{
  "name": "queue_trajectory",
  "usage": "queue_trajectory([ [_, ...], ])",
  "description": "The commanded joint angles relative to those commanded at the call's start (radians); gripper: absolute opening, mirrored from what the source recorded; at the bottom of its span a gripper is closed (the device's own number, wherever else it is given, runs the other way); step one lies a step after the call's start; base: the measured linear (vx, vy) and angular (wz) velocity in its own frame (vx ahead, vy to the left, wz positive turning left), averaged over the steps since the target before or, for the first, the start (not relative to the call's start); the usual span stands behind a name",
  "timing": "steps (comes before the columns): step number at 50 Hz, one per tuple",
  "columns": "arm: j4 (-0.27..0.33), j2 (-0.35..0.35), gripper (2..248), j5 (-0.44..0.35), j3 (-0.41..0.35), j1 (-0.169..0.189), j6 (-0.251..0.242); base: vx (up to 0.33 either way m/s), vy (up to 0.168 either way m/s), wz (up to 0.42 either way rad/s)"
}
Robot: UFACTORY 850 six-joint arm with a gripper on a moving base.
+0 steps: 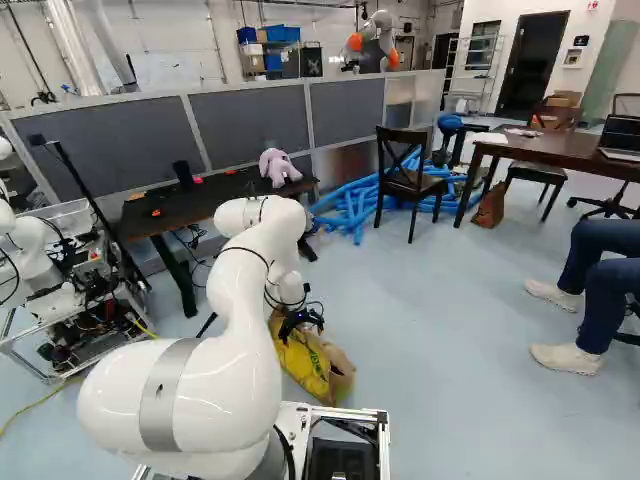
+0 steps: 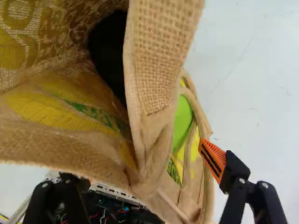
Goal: Pick up the bag on the ground and place it on the table
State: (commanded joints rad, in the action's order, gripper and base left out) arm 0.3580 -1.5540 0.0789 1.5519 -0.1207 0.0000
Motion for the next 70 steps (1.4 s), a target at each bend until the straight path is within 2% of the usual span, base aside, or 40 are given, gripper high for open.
queue_trajectory([
  [21, 0.0, -0.06, 241, 0.0, 0.06, 0.0, 0.0, 0.0, 0.0, 0.0],
  [22, 0.0, -0.061, 207, 0.0, 0.06, 0.0, 0.0, 0.0, 0.0, 0.0],
  [26, 0.0, -0.062, 207, 0.0, 0.061, 0.0, 0.0, 0.0, 0.0, 0.0],
  [27, 0.0, -0.062, 170, 0.0, 0.062, 0.0, 0.0, 0.0, 0.0, 0.0],
  [31, 0.0, -0.062, 170, 0.0, 0.062, 0.0, 0.0, 0.0, 0.0, 0.0],
  [32, 0.0, -0.062, 132, 0.0, 0.062, 0.0, 0.0, 0.0, 0.0, 0.0],
  [37, 0.0, -0.062, 132, 0.0, 0.062, 0.0, 0.0, 0.0, 0.0, 0.0],
  [38, 0.0, -0.062, 94, 0.0, 0.062, 0.0, 0.0, 0.0, 0.0, 0.0],
  [42, 0.0, -0.062, 94, 0.0, 0.062, 0.0, 0.0, 0.0, 0.0, 0.0],
  [43, 0.0, -0.062, 58, 0.0, 0.062, 0.0, 0.0, 0.0, 0.0, 0.0],
  [47, 0.0, -0.062, 58, 0.0, 0.062, 0.0, 0.0, 0.0, 0.0, 0.0],
  [48, 0.0, -0.062, 24, 0.0, 0.062, 0.0, 0.0, 0.0, 0.0, 0.0],
  [70, 0.0, 0.008, 21, 0.0, -0.008, 0.0, 0.0, 0.0, 0.0, 0.0],
])
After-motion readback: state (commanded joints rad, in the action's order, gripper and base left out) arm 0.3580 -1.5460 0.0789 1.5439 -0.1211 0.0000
